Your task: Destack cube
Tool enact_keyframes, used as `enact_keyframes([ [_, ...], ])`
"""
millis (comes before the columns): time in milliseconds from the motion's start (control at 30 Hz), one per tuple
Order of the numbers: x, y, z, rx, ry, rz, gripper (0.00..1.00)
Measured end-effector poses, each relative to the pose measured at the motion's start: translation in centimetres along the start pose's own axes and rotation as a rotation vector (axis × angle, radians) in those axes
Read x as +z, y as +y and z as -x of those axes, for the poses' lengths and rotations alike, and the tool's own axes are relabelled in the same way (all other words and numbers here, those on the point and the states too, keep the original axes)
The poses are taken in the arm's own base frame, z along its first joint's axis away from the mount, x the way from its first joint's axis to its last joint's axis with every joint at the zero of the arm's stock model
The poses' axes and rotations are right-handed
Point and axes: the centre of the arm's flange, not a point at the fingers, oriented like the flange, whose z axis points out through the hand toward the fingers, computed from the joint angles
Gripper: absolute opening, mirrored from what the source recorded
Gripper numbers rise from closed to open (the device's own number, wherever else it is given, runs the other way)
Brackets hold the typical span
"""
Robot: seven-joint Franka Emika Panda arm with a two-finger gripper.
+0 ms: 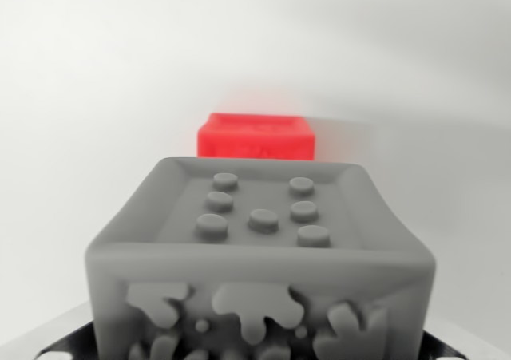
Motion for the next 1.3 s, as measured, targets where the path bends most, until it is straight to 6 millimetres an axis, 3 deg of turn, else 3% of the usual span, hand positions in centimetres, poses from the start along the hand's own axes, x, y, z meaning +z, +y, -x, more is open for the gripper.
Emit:
enact_keyframes([
  [533,-4.8,0.0,0.0,0.008,0.004,-0.005,0.00],
  [1300,-3.1,-2.3,3.4,0.162,-0.005,0.001,0.00],
])
